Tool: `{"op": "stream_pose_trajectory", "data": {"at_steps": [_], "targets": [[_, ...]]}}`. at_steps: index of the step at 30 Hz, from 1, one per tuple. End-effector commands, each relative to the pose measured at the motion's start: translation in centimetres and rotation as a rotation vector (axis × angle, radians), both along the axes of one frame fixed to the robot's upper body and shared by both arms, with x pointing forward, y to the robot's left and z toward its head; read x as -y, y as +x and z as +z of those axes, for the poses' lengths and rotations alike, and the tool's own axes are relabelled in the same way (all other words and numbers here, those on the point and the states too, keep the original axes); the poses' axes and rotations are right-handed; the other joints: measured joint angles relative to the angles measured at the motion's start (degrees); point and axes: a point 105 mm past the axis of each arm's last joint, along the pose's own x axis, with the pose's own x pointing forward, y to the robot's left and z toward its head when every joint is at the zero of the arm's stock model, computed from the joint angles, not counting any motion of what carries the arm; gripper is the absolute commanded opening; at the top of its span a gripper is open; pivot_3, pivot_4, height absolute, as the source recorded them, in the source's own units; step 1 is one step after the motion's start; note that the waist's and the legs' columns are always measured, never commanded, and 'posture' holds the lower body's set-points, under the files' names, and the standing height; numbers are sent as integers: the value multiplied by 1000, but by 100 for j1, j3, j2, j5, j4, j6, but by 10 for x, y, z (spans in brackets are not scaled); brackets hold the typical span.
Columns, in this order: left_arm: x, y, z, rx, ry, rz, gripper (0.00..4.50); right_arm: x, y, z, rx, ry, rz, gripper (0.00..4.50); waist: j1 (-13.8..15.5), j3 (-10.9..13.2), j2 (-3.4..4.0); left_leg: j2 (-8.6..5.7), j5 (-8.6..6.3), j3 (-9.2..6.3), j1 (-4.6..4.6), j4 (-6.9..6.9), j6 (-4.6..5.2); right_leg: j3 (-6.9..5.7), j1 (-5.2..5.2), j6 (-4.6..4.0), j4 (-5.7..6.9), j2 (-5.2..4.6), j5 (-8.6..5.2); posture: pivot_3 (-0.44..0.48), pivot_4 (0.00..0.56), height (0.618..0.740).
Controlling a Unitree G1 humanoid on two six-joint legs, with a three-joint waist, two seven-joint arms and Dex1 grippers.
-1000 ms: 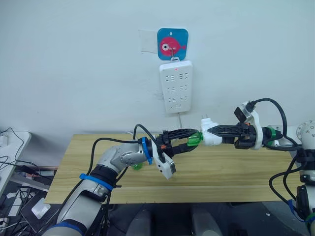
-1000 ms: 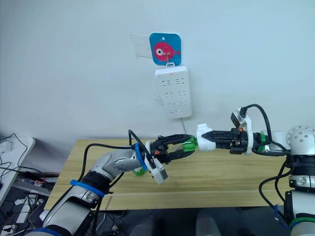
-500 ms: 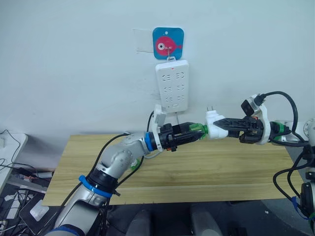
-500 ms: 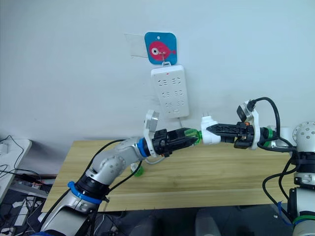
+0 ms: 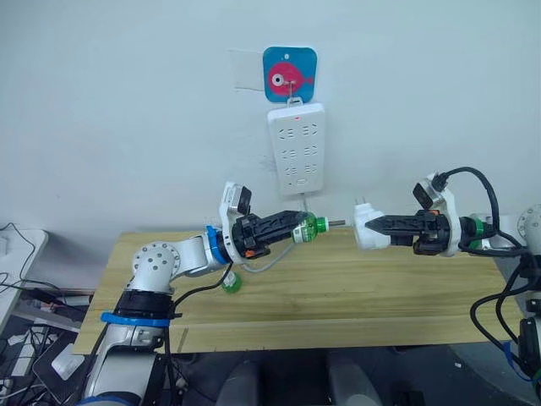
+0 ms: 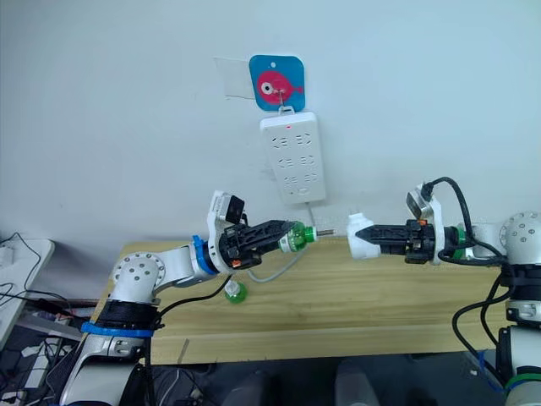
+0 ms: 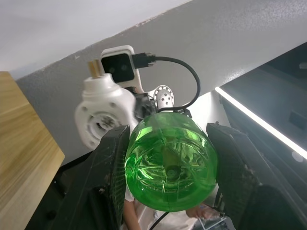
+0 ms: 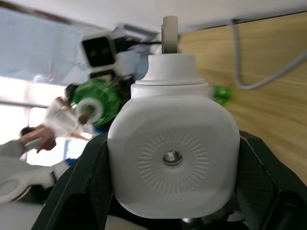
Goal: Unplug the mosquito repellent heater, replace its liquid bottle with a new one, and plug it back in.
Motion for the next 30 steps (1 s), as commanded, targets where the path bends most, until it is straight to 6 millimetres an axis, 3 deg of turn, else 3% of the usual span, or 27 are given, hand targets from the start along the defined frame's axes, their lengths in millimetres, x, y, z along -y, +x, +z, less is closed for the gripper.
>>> {"op": "stream_pose_trajectory", "data": {"at_steps": [1,4,9,14,18,30], "targets": [[-9,-4,6,45,-6,24,2217,36,22,-1,80,-130,-196,2974,-3,11,-4,-1,0,2,0,0,0,2,0,0,0,-1,0,-129,199,740],[-14,-8,3,48,5,47,2217,75,33,-35,98,-451,-306,2974,-5,38,-3,-4,0,6,2,0,0,5,0,0,0,-5,0,-124,203,740],[-12,-14,-1,62,20,60,2217,141,30,-85,77,-941,-336,2974,-3,88,-13,-5,0,9,4,-2,-1,7,0,0,1,-7,0,-108,210,740],[-7,-19,-6,72,37,61,2217,170,23,-105,67,-1134,-283,2974,5,134,-5,-8,0,18,6,-1,-1,16,-1,0,0,-11,0,-87,223,740],[-4,-26,-7,80,37,47,2217,175,21,-116,57,-1179,-250,2974,-7,163,-4,-5,0,19,16,-2,-1,16,3,0,4,-10,1,-77,227,740],[-4,-29,-11,86,59,59,2217,165,21,-133,-41,-1094,-288,2974,35,230,-13,-9,1,18,25,-6,-2,19,13,-1,0,-13,1,-55,231,740]]}}
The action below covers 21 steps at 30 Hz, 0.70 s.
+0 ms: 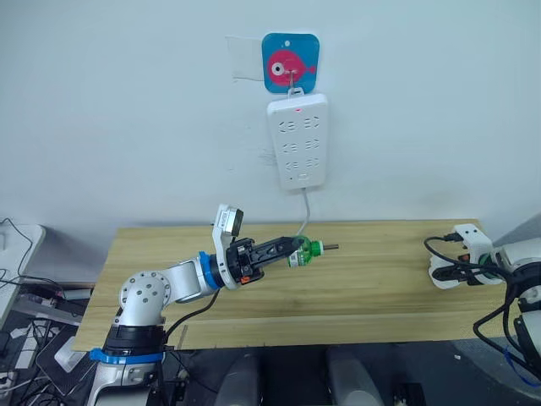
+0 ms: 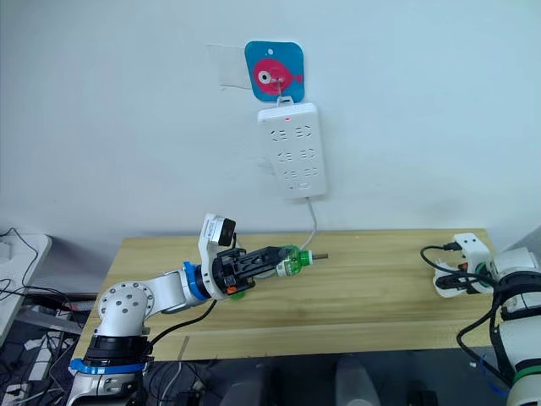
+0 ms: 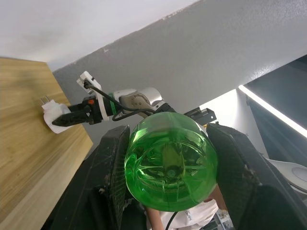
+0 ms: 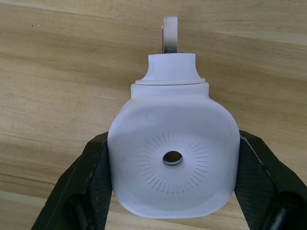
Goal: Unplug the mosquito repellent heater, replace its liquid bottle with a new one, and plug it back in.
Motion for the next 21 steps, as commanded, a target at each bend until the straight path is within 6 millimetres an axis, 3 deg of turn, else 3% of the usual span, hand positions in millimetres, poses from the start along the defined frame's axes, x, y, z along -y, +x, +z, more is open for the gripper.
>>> {"op": "stream_pose_trajectory", "data": {"at_steps": [1,5,6,10,16,18,21], "targets": [[1,-4,8,42,-15,-9,2217,6,0,6,12,21,-51,2974,14,2,-3,0,0,0,0,0,0,0,0,0,0,-1,0,-55,231,740],[1,-3,6,39,-12,-13,2217,7,-3,7,9,33,-56,4320,32,4,-4,0,0,1,1,0,0,0,0,0,2,-1,0,-69,229,740],[1,-3,6,39,-11,-14,2217,7,-4,7,9,36,-60,4465,30,4,-4,0,0,1,1,0,0,0,0,0,3,0,0,-69,229,740],[2,-1,5,40,-12,-22,2217,9,0,24,39,60,-62,4465,25,4,-3,0,1,3,1,0,-1,0,0,0,4,0,0,-101,219,740],[3,1,7,62,-19,-32,2217,9,5,82,151,104,-40,4465,-24,6,0,0,0,2,0,0,-1,-1,-1,0,1,-1,0,-148,205,740],[6,0,10,108,-11,-31,2217,-3,5,104,209,160,-18,4465,-35,6,0,1,0,1,-1,-1,-1,-2,-2,1,1,-1,0,-165,202,740],[14,2,9,238,42,12,2217,-47,4,130,317,414,13,4465,-50,4,-4,5,0,-4,-1,-2,-2,-8,0,1,-3,2,0,-182,195,740]]}}
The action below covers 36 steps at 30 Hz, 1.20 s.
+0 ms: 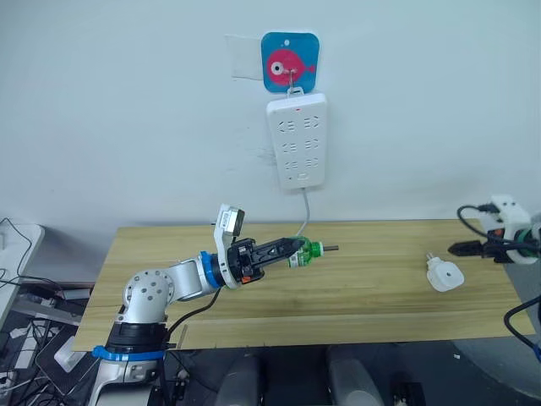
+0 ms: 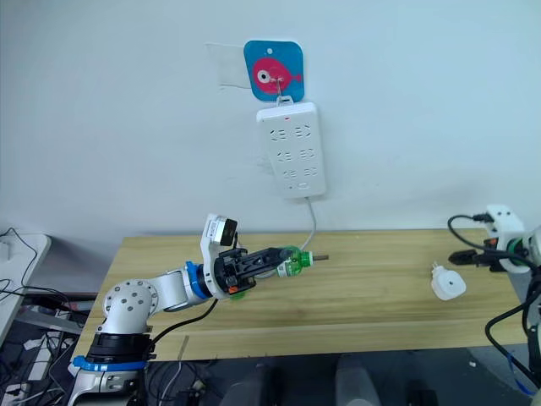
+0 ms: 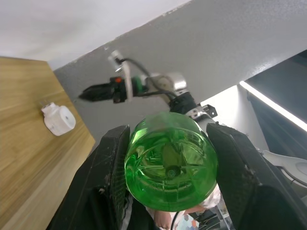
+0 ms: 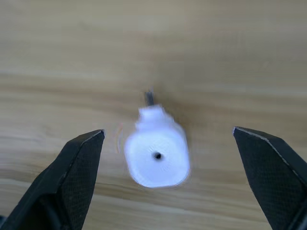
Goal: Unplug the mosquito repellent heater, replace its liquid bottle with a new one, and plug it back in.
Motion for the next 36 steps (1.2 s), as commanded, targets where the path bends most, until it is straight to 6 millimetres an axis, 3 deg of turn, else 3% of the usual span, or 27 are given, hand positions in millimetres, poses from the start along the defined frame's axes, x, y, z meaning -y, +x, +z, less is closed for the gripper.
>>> {"op": "stream_pose_trajectory", "data": {"at_steps": [1,6,11,14,25,36], "targets": [[12,3,11,199,24,49,2217,-54,-2,32,155,317,58,4465,-22,-3,-5,1,0,2,1,0,0,2,0,0,0,0,0,-185,194,740],[20,26,19,347,16,225,2217,-113,-13,41,392,766,-11,4465,12,-7,-8,11,2,2,0,-1,-5,1,-4,-7,8,4,6,-185,186,740],[26,44,25,404,10,325,2217,-171,-24,44,497,1004,-32,4465,13,-10,-1,2,2,-1,-8,-2,-6,-1,-13,-7,10,-7,7,-182,180,740],[30,50,26,418,10,354,2217,-194,-29,42,475,1097,-68,4465,7,-9,3,-3,2,-1,-9,-3,-5,0,-15,-7,10,-12,7,-174,172,740],[47,46,27,429,-15,337,2217,-232,-35,52,382,1214,-83,4465,-88,-16,9,4,2,0,-12,-5,-2,-1,-20,-6,15,0,6,-165,162,740],[59,43,31,438,-43,332,2217,-246,-43,62,236,1259,-70,4465,-153,-18,6,0,2,0,-18,0,1,-2,-15,-2,9,2,4,-156,165,740]]}}
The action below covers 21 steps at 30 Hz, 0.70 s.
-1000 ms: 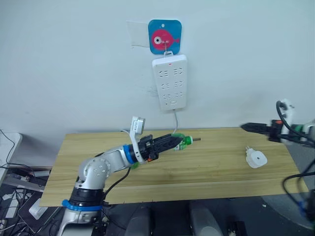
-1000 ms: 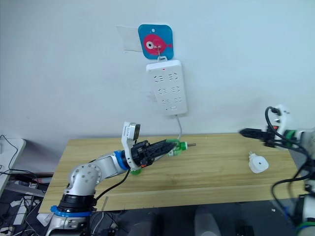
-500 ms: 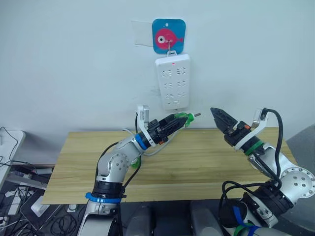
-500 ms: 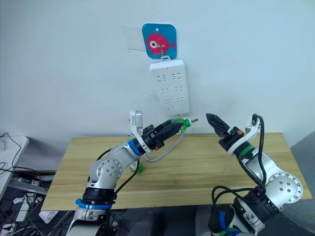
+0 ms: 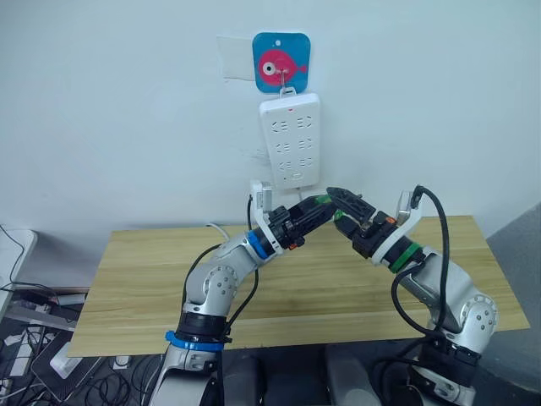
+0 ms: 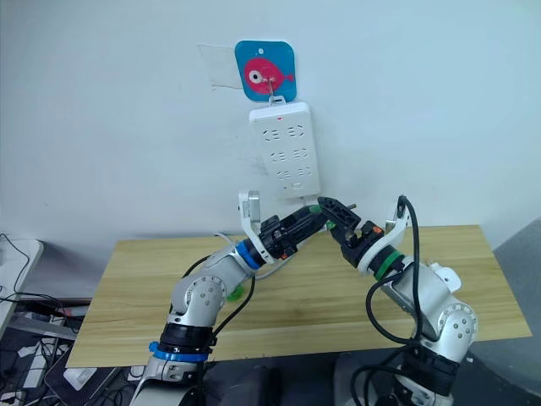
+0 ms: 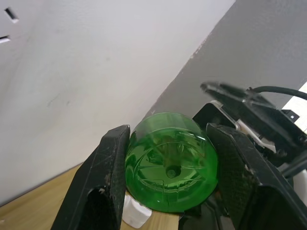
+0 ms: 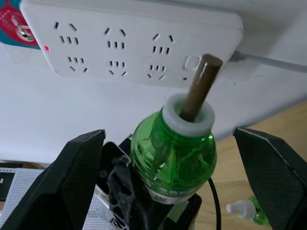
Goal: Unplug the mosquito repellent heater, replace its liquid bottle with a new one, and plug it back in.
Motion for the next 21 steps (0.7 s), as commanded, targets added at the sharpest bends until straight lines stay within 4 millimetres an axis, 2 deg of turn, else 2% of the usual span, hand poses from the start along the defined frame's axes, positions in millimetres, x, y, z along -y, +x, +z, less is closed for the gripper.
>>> {"op": "stream_pose_trajectory", "data": {"at_steps": [1,13,16,21], "targets": [[2,-3,11,51,-15,-4,2217,-4,-5,13,17,49,25,4465,-1,0,0,3,0,-2,0,0,0,-2,0,0,0,4,0,-156,165,740],[3,-9,8,45,-3,-13,2217,4,1,11,-11,37,-36,4465,5,0,0,8,0,-4,-1,0,0,-1,0,0,-1,10,0,-156,168,740],[5,-10,7,45,2,-20,2217,6,1,10,-11,32,-43,3852,7,0,0,8,0,-4,-1,0,0,-1,0,0,-2,10,-1,-158,171,740],[6,-11,5,44,8,-26,2217,4,0,10,-1,25,-29,2067,11,0,0,9,0,-3,-1,0,0,-1,0,0,-1,10,0,-161,174,740]]}}
